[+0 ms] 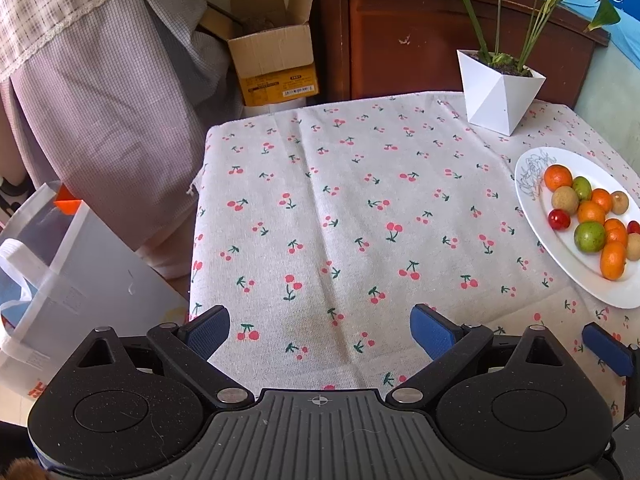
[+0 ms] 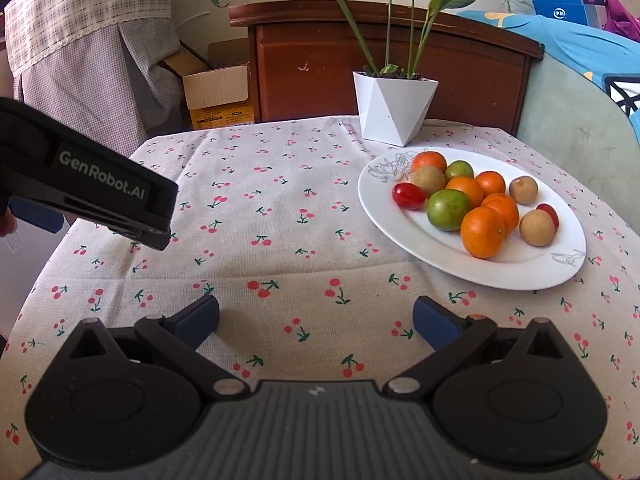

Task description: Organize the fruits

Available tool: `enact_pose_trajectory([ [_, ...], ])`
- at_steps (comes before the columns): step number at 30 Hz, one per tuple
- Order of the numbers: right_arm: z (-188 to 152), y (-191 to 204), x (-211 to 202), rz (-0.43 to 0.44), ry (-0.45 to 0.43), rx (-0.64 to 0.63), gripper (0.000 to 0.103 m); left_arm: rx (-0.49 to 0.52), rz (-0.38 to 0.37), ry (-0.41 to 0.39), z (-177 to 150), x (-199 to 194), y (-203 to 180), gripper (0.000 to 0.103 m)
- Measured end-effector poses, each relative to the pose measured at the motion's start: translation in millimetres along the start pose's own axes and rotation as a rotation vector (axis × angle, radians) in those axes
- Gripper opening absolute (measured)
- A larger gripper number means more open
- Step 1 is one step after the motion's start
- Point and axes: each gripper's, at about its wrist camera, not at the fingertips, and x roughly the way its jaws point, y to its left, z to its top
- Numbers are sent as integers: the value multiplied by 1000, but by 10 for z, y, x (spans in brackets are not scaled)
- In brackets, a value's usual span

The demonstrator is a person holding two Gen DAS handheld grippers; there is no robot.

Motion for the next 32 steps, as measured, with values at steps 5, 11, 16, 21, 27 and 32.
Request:
enact_pose_trajectory([
  [5,-1,0,0,0,0,0,102,0,-8,-8,2,31,4,98],
  [11,-1,0,0,0,0,0,102,-3,-6,-3,3,100,7,98],
  [16,-1,0,0,0,0,0,102,-9,-11,-4,8,130,14,98],
  [21,-1,2,1,0,0,0,102,-8,-14,-2,5,165,6,98],
  [27,-1,3,-2,0,0,0,102,-5,-21,-4,0,206,-5,98],
  [32,0,4,-4,0,0,0,102,-5,-20,-5,-5,249,-12,98],
])
